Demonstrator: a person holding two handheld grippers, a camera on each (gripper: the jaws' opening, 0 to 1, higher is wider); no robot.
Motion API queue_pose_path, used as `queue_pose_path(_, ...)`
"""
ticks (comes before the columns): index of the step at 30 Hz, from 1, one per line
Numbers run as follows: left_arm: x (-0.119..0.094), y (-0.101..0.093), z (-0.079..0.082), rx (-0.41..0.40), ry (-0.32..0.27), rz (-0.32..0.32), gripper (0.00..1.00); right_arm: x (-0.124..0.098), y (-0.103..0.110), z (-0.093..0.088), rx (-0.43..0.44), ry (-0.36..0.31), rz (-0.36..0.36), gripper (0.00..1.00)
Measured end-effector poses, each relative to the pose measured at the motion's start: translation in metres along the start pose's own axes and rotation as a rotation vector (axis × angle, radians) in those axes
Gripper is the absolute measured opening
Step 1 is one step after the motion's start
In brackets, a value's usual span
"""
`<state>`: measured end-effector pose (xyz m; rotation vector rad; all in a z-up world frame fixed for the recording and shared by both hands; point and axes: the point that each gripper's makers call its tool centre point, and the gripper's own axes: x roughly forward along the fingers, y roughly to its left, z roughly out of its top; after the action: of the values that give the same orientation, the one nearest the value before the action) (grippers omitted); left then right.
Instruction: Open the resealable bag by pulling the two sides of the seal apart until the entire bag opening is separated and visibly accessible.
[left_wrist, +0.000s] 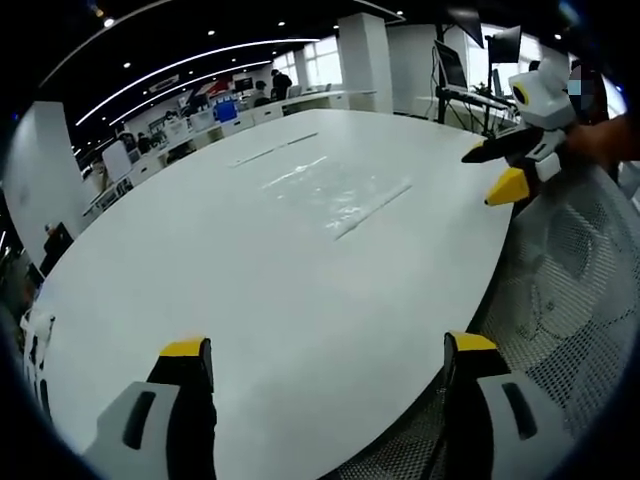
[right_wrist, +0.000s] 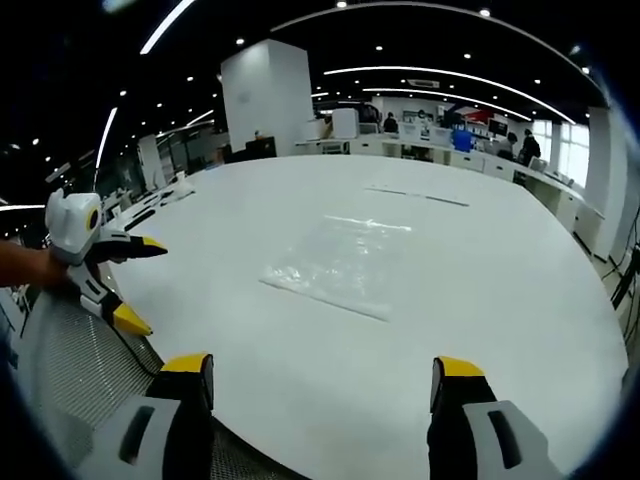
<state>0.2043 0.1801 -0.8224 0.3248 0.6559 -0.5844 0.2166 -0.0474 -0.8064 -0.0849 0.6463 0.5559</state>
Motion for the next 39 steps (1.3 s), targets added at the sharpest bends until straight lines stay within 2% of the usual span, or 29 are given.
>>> queue_pose_path(10, 0.000, -0.002, 0.002, 0.000, -0.008, -0.010, 0.95, 0.000, 0.001, 0.005, -0.016, -0.028, -0.002, 0.88)
queue_pose_path(14, 0.001, -0.004, -0.001, 0.004, 0.007, -0.017, 0.95, -0.001, -0.002, 0.004, -0.007, -0.025, -0.013, 0.88)
queue_pose_path(22, 0.001, -0.005, -0.001, 0.001, 0.005, -0.023, 0.95, -0.002, -0.003, 0.008, -0.031, -0.044, -0.016, 0.87)
queue_pose_path(25, 0.001, -0.004, 0.002, -0.006, -0.011, -0.023, 0.96, -0.003, 0.000, 0.013, -0.071, -0.073, -0.017, 0.87)
queue_pose_path(31, 0.000, 0.000, 0.004, -0.018, -0.024, -0.009, 0.97, 0.000, 0.001, 0.010, -0.071, -0.048, -0.005, 0.86)
queue_pose_path(39, 0.001, 0.002, -0.001, -0.001, 0.008, 0.005, 0.99, -0.001, 0.004, 0.011, -0.044, -0.049, 0.013, 0.87)
